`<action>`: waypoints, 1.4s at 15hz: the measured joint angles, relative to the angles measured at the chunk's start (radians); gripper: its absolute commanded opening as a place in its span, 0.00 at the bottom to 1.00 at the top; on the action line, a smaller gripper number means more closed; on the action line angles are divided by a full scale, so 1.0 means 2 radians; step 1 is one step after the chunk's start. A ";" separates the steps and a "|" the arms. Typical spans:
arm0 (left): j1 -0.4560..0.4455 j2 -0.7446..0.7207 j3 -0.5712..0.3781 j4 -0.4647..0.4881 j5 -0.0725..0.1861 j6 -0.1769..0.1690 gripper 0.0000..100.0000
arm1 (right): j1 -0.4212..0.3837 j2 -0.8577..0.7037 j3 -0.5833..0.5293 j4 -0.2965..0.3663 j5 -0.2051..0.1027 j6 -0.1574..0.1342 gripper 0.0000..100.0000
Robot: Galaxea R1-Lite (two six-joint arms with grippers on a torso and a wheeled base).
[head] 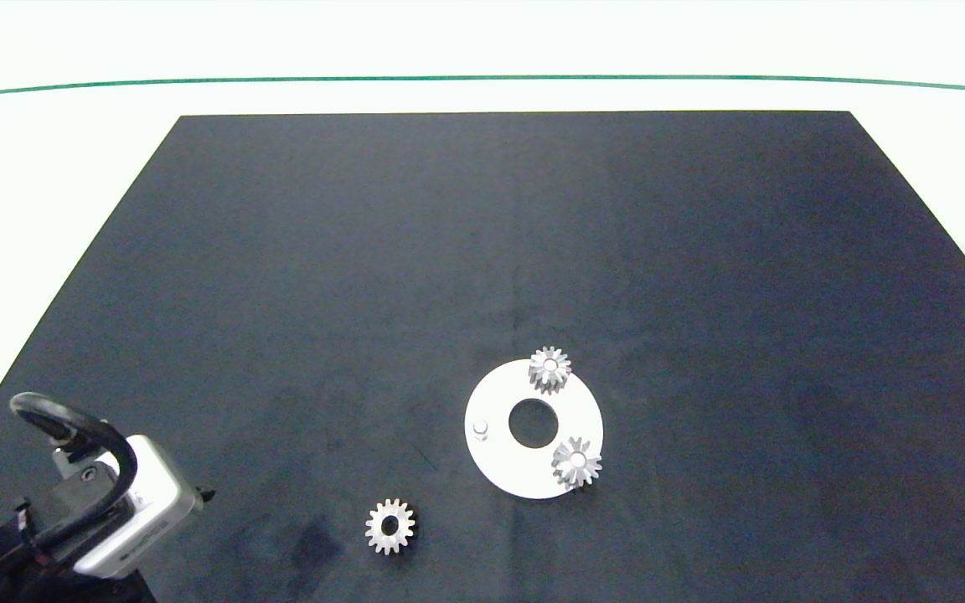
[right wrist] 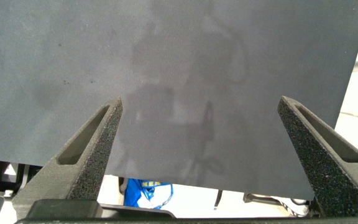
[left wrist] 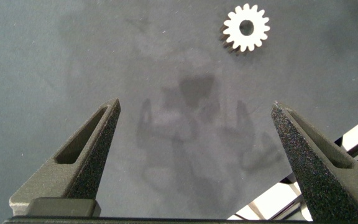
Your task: Install three planetary gears onto the carrier pins
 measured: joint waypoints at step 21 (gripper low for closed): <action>-0.078 0.134 -0.013 -0.065 0.038 -0.005 1.00 | -0.002 -0.012 0.043 -0.006 -0.001 0.001 1.00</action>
